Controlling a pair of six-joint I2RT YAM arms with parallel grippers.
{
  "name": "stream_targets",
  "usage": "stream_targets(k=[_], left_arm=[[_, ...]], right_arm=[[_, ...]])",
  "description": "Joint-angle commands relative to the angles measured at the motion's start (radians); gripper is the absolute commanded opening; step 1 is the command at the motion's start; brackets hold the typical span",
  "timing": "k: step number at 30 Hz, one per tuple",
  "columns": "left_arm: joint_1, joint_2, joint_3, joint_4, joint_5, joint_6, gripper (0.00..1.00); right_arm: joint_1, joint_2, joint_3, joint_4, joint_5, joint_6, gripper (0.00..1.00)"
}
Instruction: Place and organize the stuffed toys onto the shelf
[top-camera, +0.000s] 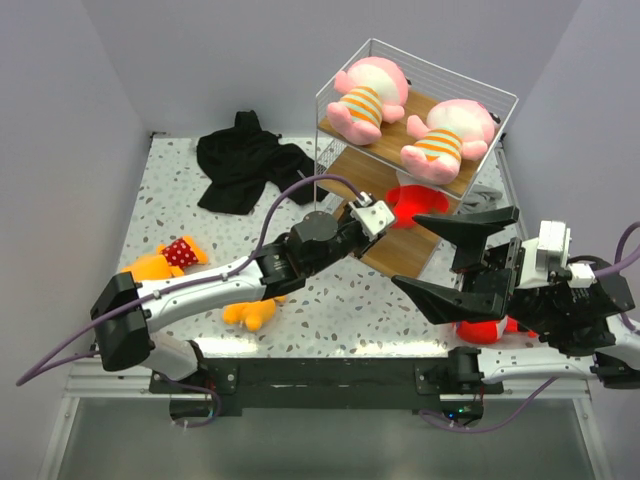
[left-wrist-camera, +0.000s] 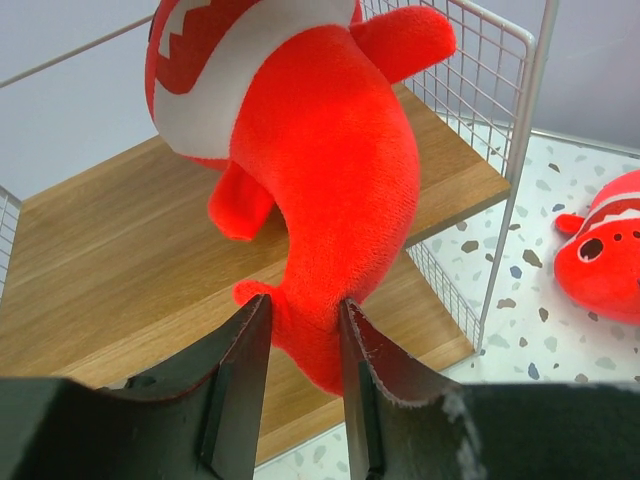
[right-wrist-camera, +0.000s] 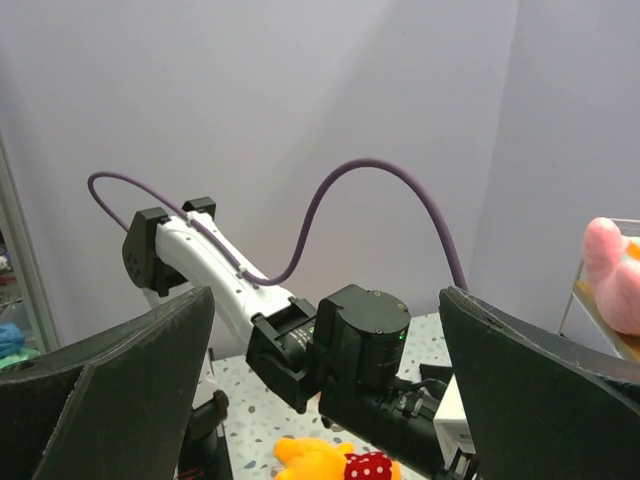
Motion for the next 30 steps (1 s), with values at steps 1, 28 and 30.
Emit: stream_targets(k=[1,28,30], left_arm=[[-0.005,0.027,0.059,0.092,-0.008,0.003,0.37],[-0.005,0.008,0.041,0.142,-0.036,-0.055,0.65],[-0.005,-0.032,0.016,0.152,-0.039,-0.069,0.71]], right_arm=[[0.005,-0.006,0.003,0.041,0.009,-0.012,0.99],[0.005,0.023,0.052,-0.021,0.213,0.019,0.98],[0.005,0.037,0.065,-0.019,0.254,0.046,0.99]])
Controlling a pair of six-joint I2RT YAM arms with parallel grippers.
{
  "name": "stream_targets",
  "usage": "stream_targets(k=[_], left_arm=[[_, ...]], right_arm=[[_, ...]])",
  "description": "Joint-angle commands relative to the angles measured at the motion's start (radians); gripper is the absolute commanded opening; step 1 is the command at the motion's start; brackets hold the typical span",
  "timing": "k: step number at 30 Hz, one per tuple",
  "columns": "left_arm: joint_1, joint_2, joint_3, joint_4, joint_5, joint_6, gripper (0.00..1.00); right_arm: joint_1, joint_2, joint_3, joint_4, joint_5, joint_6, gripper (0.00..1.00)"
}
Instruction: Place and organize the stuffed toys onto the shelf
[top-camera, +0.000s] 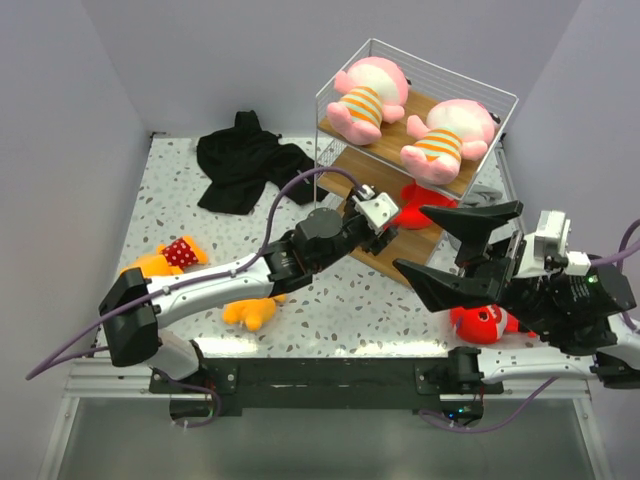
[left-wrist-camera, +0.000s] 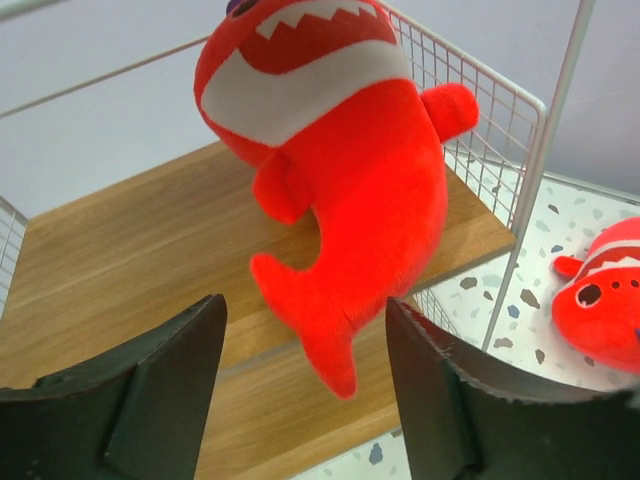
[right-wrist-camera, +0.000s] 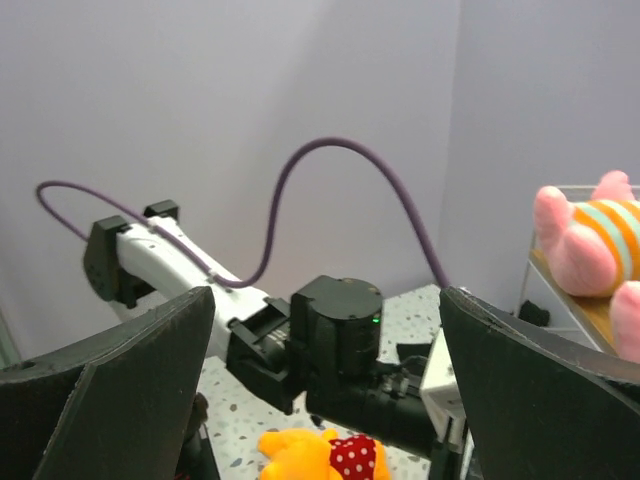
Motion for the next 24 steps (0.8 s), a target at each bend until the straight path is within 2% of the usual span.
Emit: stream_targets(k=[1,3,6,9,10,13,16,19,21,22,24], left_arm=[[-0.005,-0.121,-0.060,0.088,-0.020,-0.056,0.72],[-0.005,-0.144,-0.080,0.092,-0.017,-0.066,0.75],[-0.005,-0.177,-0.112,0.067,-0.008,-0.088,0.77],[-0.005,-0.201,-0.144,0.047,0.017,-0.120,0.80],[-0.005,-0.215,-0.154,0.044,0.021,-0.126,0.87],[-0.005,-0.244,-0.198,0.027,0.023,-0.142,1.00],[-0.005,-0.282,-0.246,0.021,0.005,-0.142,1.00],[-0.005,-0.328,-0.276,0.003,-0.020,-0.142,1.00],[-0.005,-0.353,-0.299,-0.011,-0.057,-0.142,1.00],[-0.006,-0.374,-0.309,-0.014,-0.074,-0.143,1.00],[-0.005,-0.399,-0.333,-0.026,-0.107,-0.142,1.00]], right_arm=[[0.005,0.037,0.062,0.018,0.190,0.047,0.99],[0.007,0.047,0.080,0.017,0.231,0.088,0.99],[0.005,0.099,0.163,-0.044,0.387,0.113,0.99],[0.005,0.142,0.215,0.000,0.478,0.020,0.99],[0.005,0.156,0.248,0.006,0.510,-0.002,0.99],[0.007,0.241,0.348,0.040,0.599,-0.137,0.99],[0.005,0.339,0.420,0.205,0.659,-0.388,0.99],[0.000,0.456,0.521,0.403,0.703,-0.736,0.99],[-0.015,0.514,0.598,0.489,0.714,-0.838,0.98],[-0.026,0.567,0.691,0.486,0.709,-0.884,0.98],[-0.079,0.609,0.764,0.480,0.688,-0.909,0.99]])
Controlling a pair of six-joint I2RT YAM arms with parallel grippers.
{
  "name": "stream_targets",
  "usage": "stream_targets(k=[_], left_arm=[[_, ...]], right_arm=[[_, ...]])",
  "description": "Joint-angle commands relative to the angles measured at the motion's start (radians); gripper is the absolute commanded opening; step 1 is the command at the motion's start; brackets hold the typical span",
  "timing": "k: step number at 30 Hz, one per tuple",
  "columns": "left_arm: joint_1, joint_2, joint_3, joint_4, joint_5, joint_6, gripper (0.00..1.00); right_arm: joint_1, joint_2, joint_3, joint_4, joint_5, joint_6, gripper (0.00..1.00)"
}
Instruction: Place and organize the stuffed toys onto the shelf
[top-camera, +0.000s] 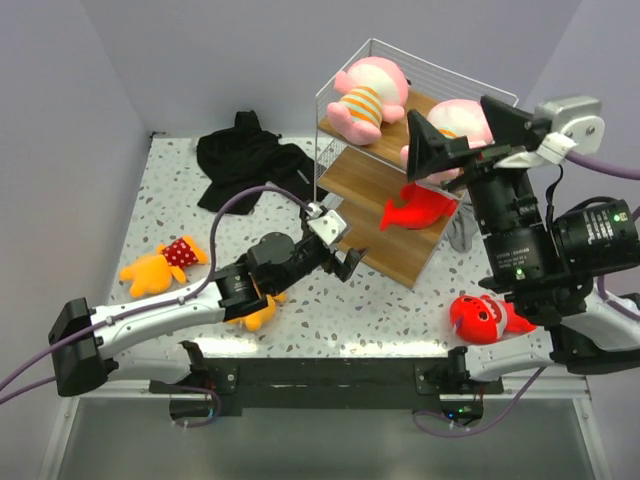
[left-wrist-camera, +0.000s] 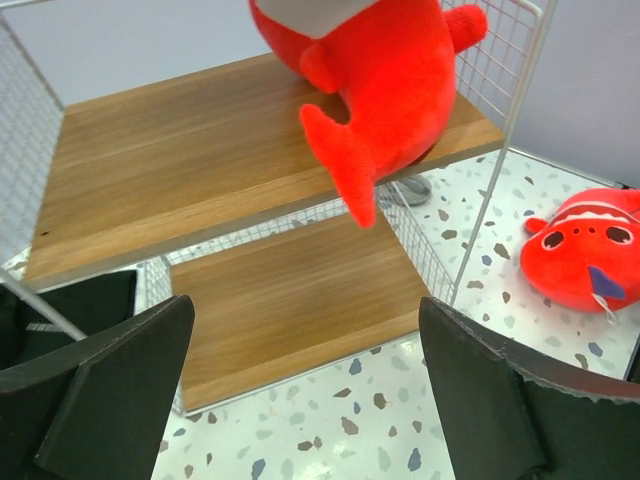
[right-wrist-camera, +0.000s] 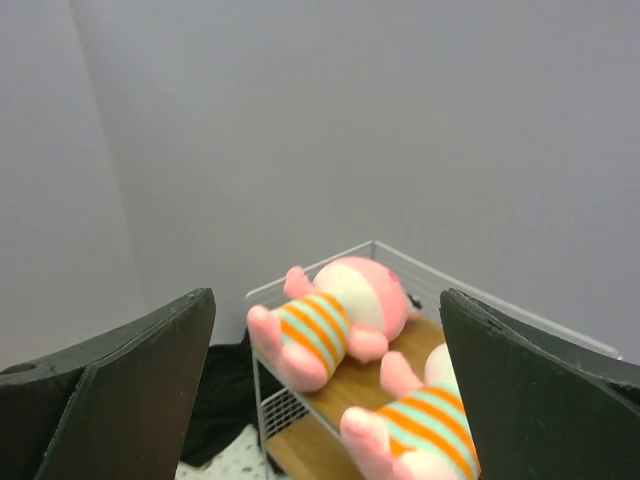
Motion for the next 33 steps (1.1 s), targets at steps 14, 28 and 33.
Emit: stream_targets(k=[14,28,33], left_arm=[[-0.006,-0.278,0.026,-0.339,-0.216,-0.222,1.00],[-0.006,-0.395,0.104,-0.615,-0.263,-0.278,1.00],[-0.006,-0.385,0.110,-0.646,-0.257,-0.272,1.00]], right_arm=[[-0.928,0.419,0.651,-0.549,0.025,0.358,0.99],[-1.376,0.272,0.350,-1.004,-0.047,1.085,0.97],[-1.573,0.180,0.167,-1.116,-0.182,1.303,0.97]])
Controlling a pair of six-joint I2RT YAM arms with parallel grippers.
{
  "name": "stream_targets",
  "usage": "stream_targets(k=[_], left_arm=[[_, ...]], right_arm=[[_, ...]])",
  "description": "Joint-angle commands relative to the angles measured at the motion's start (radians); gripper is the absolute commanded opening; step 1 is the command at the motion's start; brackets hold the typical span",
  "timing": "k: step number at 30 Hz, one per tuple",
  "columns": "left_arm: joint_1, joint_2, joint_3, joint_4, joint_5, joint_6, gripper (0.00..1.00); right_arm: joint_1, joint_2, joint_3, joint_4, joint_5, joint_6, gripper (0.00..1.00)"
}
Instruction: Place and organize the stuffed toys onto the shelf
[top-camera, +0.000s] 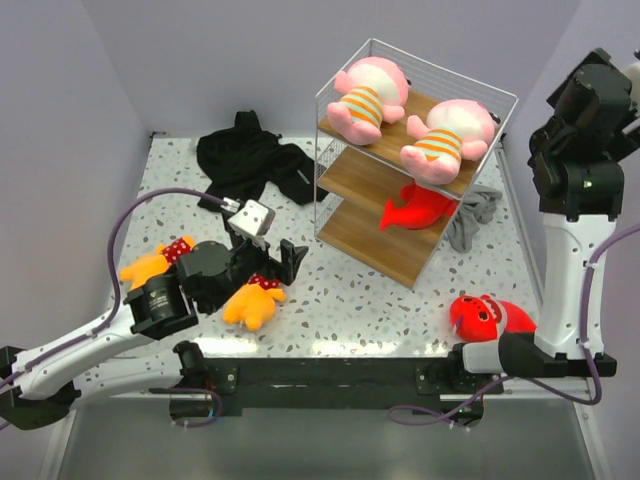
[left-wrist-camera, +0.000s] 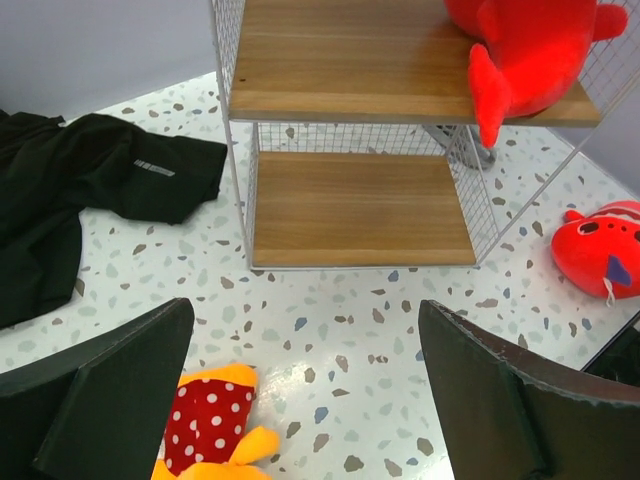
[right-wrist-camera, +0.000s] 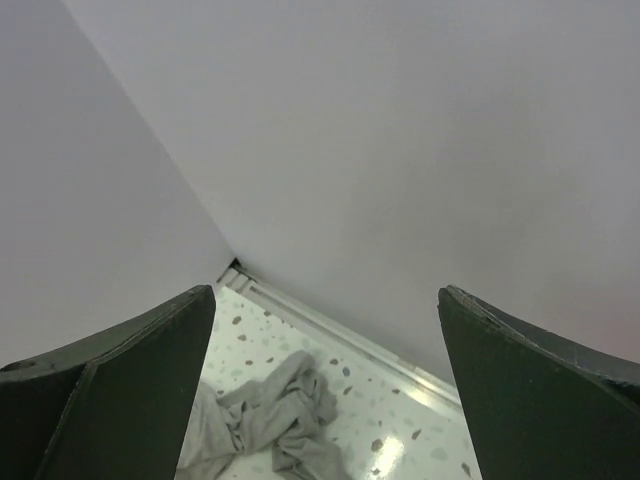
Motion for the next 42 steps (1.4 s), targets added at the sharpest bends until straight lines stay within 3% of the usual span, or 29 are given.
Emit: stream_targets(k=[1,7,11,15,20,27,36,42], left_arm=[[-0.006,0.006,0.033,-0.039,-0.008,-0.016,1.00],[-0.006,-0.013,0.028,-0.042,-0.010,-0.018,1.00],[-0.006,-0.039,0.022,-0.050,-0.036,-0.016,1.00],[-0.006,-0.068,0.007,-0.051,-0.068,-0.013,1.00],[-0.006,-0.086,-0.010,-0.041,-0.089,-0.013,1.00],[-0.006,-0.082,-0.016,-0.042,-0.105,-0.018,1.00],[-0.006,-0.076,-0.028,-0.033,-0.102,-0.007,1.00],[-0.006,-0.079,-0.044,-0.018,-0.111,-0.007,1.00]], right_arm=[[-0.114,-0.066,-0.135,-0.158,-0.117,0.324,0.97],[-0.128,-0.188,-0.308,-0.228,-0.075,0.495,0.96],[-0.134,-0.197,-0.336,-0.472,0.018,0.709,0.95],[-0.140,-0.232,-0.461,-0.523,0.043,0.848,0.96],[-0.148,-0.327,-0.644,-0.557,-0.001,0.951,0.96],[-0.150,-0.358,-0.874,-0.748,-0.107,1.316,0.95],[-0.150,-0.522,-1.176,-0.716,-0.187,1.462,0.92],[-0.150,-0.518,-1.304,-0.678,-0.178,1.496,0.91]])
